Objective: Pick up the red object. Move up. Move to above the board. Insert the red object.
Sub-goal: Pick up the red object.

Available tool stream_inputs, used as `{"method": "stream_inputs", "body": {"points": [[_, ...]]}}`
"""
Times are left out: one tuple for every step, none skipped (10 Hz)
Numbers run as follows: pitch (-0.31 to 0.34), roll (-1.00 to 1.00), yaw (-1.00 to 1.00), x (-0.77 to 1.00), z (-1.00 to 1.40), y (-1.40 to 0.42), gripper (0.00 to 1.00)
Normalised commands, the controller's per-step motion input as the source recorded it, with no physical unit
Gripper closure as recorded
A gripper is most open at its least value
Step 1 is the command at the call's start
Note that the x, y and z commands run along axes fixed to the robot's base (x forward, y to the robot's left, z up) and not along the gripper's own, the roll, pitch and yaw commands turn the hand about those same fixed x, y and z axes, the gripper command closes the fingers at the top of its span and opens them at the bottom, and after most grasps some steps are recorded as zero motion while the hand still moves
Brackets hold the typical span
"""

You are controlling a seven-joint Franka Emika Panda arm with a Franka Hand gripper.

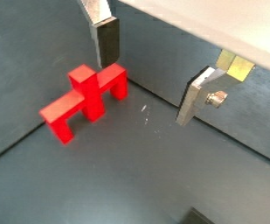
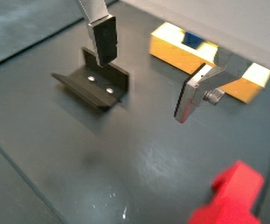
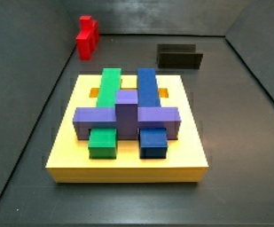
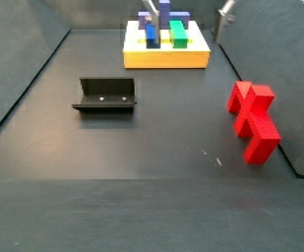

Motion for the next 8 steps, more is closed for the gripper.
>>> {"method": "stream_inputs", "body": {"points": [[-0.02, 0.0, -0.71, -0.53, -0.15, 0.15, 0.0], [-0.017, 0.0, -0.76, -0.5, -0.14, 0.12, 0.0], [-0.011, 0.0, -0.8, -0.46, -0.15, 0.09, 0.0], [-0.01, 0.0, -0.81, -0.45, -0.14, 0.08, 0.0], [-0.016, 0.01, -0.81, -0.44, -0.12, 0.06, 0.0], [-0.027, 0.02, -0.81, -0.44, -0.13, 0.06, 0.0], [-0.011, 0.02, -0.86, -0.37, -0.13, 0.04, 0.0], [-0.016, 0.0, -0.88, -0.34, -0.13, 0.04, 0.0]]}}
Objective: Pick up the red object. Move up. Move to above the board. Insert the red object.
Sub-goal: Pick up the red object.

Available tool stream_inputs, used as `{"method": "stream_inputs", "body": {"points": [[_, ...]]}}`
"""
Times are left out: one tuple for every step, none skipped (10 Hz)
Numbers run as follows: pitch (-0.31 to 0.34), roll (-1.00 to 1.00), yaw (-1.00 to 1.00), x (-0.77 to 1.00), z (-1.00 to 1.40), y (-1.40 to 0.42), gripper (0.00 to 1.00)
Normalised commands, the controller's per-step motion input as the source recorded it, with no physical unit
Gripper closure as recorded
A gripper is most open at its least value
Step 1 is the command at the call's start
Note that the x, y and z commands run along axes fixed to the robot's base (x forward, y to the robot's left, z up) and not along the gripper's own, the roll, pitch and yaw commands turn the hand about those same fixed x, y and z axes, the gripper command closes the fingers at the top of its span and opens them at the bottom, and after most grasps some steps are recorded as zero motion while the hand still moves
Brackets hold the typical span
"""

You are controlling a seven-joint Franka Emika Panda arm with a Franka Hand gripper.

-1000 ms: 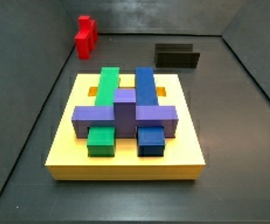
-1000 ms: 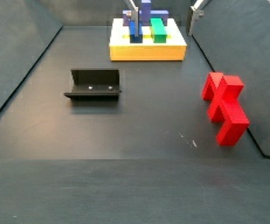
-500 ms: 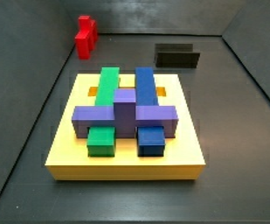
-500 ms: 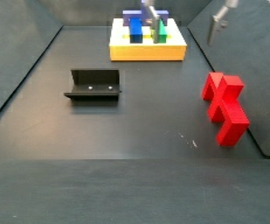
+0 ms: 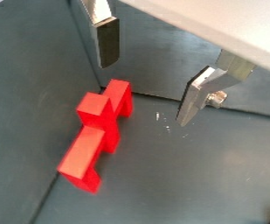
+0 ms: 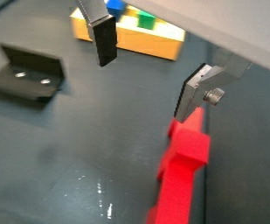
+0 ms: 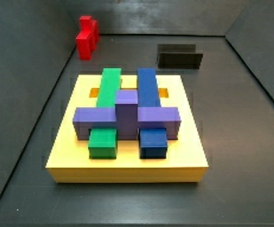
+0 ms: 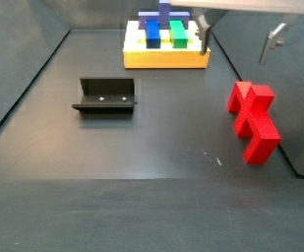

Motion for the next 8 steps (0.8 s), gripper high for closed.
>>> {"method": "stream_inputs", "body": {"points": [[-0.017, 0.0, -0.89, -0.34, -0.12, 0.04, 0.0], [-0.017, 0.0, -0.89, -0.33, -0.11, 0.04, 0.0], [-0.02, 0.0, -0.91, -0.3, -0.12, 0.03, 0.0], [-0.026, 0.0, -0.92, -0.28, -0.12, 0.01, 0.0], [-0.043, 0.0, -0.94, -0.22, -0.13, 0.0, 0.0], [-0.044, 0.0, -0.95, -0.2, -0.13, 0.0, 0.0], [-0.046, 0.0, -0.95, -0.19, -0.14, 0.0, 0.0], [-0.056, 0.0, -0.97, -0.17, -0.17, 0.0, 0.0]]}}
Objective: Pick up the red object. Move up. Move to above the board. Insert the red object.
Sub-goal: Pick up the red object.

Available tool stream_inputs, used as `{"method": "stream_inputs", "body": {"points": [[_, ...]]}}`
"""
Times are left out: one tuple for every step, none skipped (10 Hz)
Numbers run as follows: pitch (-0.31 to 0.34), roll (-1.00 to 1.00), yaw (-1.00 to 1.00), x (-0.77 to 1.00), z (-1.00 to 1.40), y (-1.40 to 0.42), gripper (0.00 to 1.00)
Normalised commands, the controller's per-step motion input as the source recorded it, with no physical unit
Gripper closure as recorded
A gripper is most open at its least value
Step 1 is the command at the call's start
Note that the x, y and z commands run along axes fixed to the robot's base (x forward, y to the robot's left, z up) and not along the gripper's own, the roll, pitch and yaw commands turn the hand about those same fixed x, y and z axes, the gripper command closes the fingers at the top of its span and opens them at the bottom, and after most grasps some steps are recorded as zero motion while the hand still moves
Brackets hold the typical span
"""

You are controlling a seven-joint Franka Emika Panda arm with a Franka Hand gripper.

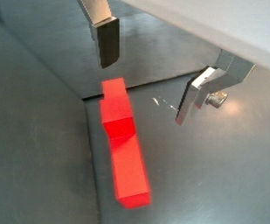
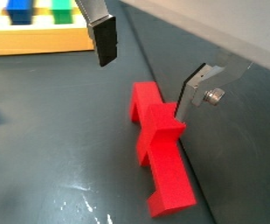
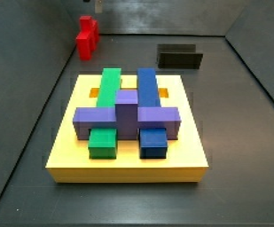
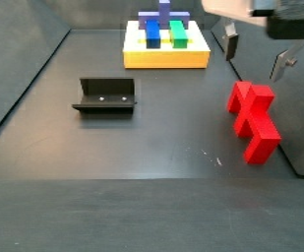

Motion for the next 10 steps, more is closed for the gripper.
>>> {"method": "stream_inputs", "body": {"points": [[-0.059, 0.0, -0.97, -0.15, -0.19, 0.0, 0.0], [-0.061, 0.0, -0.98, -0.14, -0.2, 0.0, 0.0], [-0.089, -0.05, -0.96, -0.12, -0.27, 0.0, 0.0], [-0.137, -0.09, -0.91, -0.14, -0.27, 0.0, 0.0], [-0.186, -0.11, -0.85, -0.17, -0.25, 0.0, 0.0], [-0.227, -0.14, -0.81, -0.17, -0.22, 0.0, 0.0], [-0.24, -0.15, -0.67, -0.15, -0.24, 0.09, 0.0], [-0.247, -0.2, -0.55, -0.11, -0.27, 0.19, 0.0], [-0.261, -0.23, -0.49, -0.11, -0.27, 0.24, 0.0], [-0.237, -0.21, -0.44, -0.08, -0.25, 0.28, 0.0]]}}
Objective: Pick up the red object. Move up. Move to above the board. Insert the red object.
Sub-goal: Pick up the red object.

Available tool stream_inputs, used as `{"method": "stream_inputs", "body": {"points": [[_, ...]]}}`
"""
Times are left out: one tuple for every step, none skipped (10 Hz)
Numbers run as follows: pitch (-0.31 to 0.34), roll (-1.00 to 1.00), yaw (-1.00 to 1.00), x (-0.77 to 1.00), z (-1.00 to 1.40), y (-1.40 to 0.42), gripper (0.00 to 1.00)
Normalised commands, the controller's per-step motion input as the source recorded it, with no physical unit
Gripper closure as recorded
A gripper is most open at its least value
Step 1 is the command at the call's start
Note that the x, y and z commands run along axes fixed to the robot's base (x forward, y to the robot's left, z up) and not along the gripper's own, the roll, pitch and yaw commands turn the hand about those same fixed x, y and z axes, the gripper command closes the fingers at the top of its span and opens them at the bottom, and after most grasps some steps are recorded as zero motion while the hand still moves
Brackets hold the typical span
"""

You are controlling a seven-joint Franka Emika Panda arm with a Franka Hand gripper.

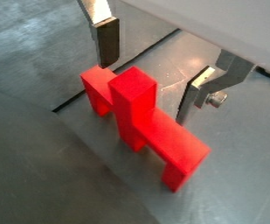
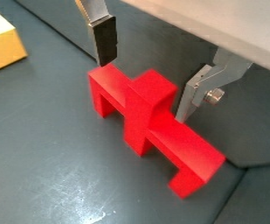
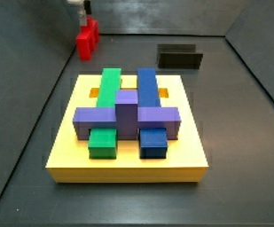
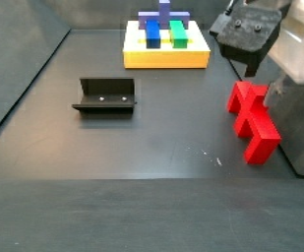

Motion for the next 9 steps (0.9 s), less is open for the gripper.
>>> {"method": "stream_inputs", "body": {"points": [[-0.179, -0.2, -0.42, -0.01, -0.23, 0.27, 0.0], [-0.21, -0.19, -0.09, -0.07, -0.42, 0.0, 0.0], [-0.171, -0.15, 0.0, -0.05, -0.43, -0.04, 0.0], [-0.149, -0.16, 0.0, -0.02, -0.33, -0.01, 0.0], [-0.111, -0.16, -0.03, -0.07, -0.21, 0.02, 0.0], [-0.04, -0.14, 0.0, 0.0, 0.0, 0.0, 0.0], [-0.021, -0.12, 0.0, 0.0, 0.0, 0.0, 0.0], [-0.019, -0.09, 0.0, 0.0, -0.01, 0.0, 0.0], [-0.027, -0.06, 0.0, 0.0, -0.02, 0.0, 0.0]]}}
